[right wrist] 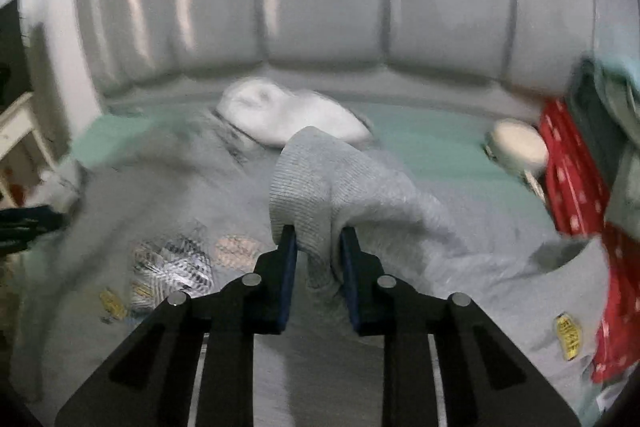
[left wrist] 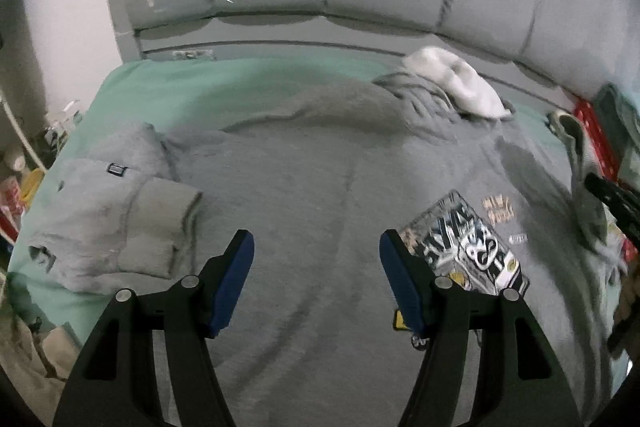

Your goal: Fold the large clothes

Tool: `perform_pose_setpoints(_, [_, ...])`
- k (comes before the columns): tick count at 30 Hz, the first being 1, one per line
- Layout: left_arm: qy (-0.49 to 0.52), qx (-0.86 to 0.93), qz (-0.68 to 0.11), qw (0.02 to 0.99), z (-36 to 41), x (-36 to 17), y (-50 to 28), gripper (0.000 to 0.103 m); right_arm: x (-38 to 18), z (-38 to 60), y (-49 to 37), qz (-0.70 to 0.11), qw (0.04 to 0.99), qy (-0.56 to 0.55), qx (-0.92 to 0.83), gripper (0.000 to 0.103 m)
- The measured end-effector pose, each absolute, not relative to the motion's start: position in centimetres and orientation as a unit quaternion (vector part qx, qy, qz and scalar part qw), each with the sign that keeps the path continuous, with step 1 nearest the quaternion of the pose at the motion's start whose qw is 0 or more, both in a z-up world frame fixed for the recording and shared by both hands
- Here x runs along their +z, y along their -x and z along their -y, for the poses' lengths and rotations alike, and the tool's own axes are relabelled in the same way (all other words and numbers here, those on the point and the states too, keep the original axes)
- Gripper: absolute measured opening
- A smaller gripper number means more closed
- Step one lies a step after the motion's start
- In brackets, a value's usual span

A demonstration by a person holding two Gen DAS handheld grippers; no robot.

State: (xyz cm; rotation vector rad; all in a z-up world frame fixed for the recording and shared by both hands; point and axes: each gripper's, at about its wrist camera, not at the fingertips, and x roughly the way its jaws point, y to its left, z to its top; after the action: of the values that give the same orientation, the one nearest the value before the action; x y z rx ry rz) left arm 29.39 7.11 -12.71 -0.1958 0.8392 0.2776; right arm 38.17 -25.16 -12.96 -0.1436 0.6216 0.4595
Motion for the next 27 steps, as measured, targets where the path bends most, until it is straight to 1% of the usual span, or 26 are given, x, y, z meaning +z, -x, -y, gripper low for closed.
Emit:
perform_pose_setpoints(2, [0.103,0.14,-0.399,0.901,-7.8,-11.8,-29.3,0.069,-11.6,23.0,-37.0,-0.292,0.922,0.069,0.245,0.022])
perform_pose_setpoints(6, [0.122,0.145,-0.398,0.898,-9.5,-9.9,-28.9,0.069,-10.1,18.8,-36.0,-0.297,0.911,0.048,0.283,0.022])
perform_pose_setpoints(11, [0.161,0.164,-0.393,0.89,-13.6,-8.3,-27.0,0.069,-8.6,12.0,-34.4,-0.298,0.9,0.042,0.315,0.022])
perform_pose_setpoints(13, [0.18,0.176,-0.389,0.886,-15.4,-8.0,-26.4,0.068,-8.4,9.6,-34.1,-0.304,0.894,0.042,0.327,0.022])
perform_pose_setpoints(15, [0.195,0.184,-0.385,0.883,-16.9,-7.7,-25.9,0.068,-9.1,6.9,-33.7,-0.317,0.888,0.065,0.328,0.022])
perform_pose_setpoints(17, [0.204,0.181,-0.385,0.882,-17.8,-7.7,-25.7,0.068,-10.4,5.1,-33.9,-0.346,0.878,0.083,0.321,0.025])
perform_pose_setpoints(19, [0.213,0.177,-0.387,0.88,-18.4,-7.8,-25.6,0.068,-11.3,4.5,-34.0,-0.37,0.869,0.085,0.317,0.034])
perform_pose_setpoints(20, [0.217,0.175,-0.388,0.879,-18.6,-7.8,-25.5,0.068,-11.4,4.6,-33.8,-0.377,0.866,0.083,0.318,0.045])
perform_pose_setpoints(21, [0.22,0.174,-0.389,0.878,-18.8,-7.9,-25.5,0.068,-11.2,5.1,-33.3,-0.375,0.867,0.078,0.318,0.058])
perform_pose_setpoints(22, [0.223,0.172,-0.39,0.877,-18.9,-8.0,-25.5,0.068,-10.8,5.3,-32.9,-0.366,0.871,0.072,0.32,0.065])
perform_pose_setpoints(23, [0.225,0.17,-0.391,0.876,-18.9,-8.1,-25.4,0.068,-10.4,5.7,-32.3,-0.357,0.874,0.068,0.324,0.079])
perform_pose_setpoints(24, [0.225,0.167,-0.391,0.877,-18.9,-8.1,-25.4,0.069,-10.1,5.9,-32.1,-0.354,0.874,0.068,0.326,0.084])
perform_pose_setpoints(27, [0.218,0.165,-0.394,0.877,-18.5,-8.2,-25.4,0.068,-9.5,7.1,-31.1,-0.35,0.876,0.084,0.32,0.084])
